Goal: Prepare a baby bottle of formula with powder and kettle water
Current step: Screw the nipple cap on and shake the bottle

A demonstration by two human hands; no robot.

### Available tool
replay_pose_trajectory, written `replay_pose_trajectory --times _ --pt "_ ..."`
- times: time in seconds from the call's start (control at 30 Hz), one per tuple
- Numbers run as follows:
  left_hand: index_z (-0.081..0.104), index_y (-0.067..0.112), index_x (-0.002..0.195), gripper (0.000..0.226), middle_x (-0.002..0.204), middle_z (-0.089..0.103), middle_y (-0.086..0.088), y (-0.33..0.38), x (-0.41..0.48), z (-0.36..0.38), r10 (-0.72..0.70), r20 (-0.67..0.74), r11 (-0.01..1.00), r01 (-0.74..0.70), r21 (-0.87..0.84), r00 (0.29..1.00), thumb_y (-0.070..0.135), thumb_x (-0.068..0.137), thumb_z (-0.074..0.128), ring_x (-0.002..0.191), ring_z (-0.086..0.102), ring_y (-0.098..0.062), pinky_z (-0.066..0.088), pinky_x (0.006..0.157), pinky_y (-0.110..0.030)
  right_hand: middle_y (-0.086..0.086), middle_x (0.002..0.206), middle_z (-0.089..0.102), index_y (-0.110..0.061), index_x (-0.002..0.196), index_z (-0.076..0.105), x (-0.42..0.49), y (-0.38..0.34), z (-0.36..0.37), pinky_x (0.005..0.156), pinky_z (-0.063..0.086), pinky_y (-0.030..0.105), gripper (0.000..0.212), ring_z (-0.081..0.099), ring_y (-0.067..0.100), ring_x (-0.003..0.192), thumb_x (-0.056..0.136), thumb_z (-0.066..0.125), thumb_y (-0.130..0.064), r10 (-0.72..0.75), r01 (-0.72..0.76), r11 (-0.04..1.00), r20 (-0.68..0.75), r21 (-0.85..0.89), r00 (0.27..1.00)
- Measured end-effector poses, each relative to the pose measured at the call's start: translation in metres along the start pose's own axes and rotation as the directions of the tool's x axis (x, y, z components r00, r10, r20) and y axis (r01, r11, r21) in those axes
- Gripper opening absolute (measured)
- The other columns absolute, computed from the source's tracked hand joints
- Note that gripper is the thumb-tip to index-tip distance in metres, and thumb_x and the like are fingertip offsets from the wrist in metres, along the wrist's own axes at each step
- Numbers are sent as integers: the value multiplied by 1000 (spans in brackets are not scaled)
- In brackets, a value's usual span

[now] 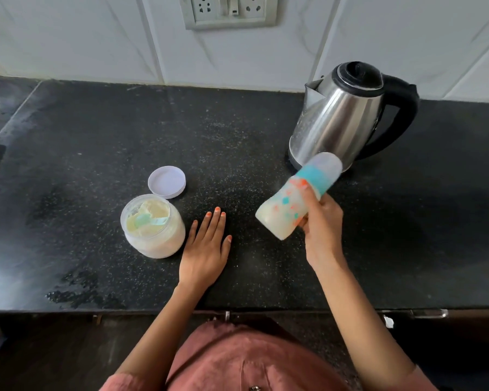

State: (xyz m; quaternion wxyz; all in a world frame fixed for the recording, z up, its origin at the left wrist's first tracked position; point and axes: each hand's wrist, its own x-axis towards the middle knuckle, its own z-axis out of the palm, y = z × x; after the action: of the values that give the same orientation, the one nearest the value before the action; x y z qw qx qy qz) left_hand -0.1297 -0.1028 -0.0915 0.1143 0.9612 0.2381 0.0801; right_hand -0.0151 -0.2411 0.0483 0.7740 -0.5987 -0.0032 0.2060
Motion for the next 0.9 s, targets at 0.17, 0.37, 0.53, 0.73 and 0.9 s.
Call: replay_pose_trajectory --times 0.17,0.37,0.53,0.73,0.9 --pt "42 7 138 55 144 39 -6 0 0 -1 9 1 1000 -9 7 1000 36 94 25 132 38 -24 18 107 -46 -8 79 72 -20 88 65 -8 1 0 65 54 21 17 68 6 78 72 71 -14 12 54 959 234 -277 972" --pt "44 7 136 54 142 43 -7 0 0 0 12 -15 1000 -12 19 1000 35 94 27 130 41 -24 22 105 -47 -7 87 67 -25 88 62 9 -15 -3 63 55 22 5 67 3 75 84 61 -24 -2 8 997 -80 77 997" --pt "42 7 137 54 144 40 -7 -1 0 1 18 -7 1000 -18 13 1000 35 93 26 131 39 -25 19 106 -47 -6 79 71 -21 84 65 -15 7 1 69 56 26 14 67 11 78 72 71 -16 98 -46 964 190 -261 977" --pt "45 6 135 54 142 44 -8 0 1 0 18 -24 1000 -18 12 1000 34 93 27 129 42 -26 21 105 -49 -4 92 69 -19 97 63 3 -1 2 67 55 23 19 67 8 85 79 65 -25 73 -68 993 -42 100 996" --pt "46 6 135 54 141 44 -8 0 0 -1 27 -24 999 -26 21 999 35 93 26 129 43 -26 22 104 -48 -7 79 72 -21 84 67 -17 7 7 78 55 34 13 68 9 80 71 71 -17 109 -55 967 211 -248 971"
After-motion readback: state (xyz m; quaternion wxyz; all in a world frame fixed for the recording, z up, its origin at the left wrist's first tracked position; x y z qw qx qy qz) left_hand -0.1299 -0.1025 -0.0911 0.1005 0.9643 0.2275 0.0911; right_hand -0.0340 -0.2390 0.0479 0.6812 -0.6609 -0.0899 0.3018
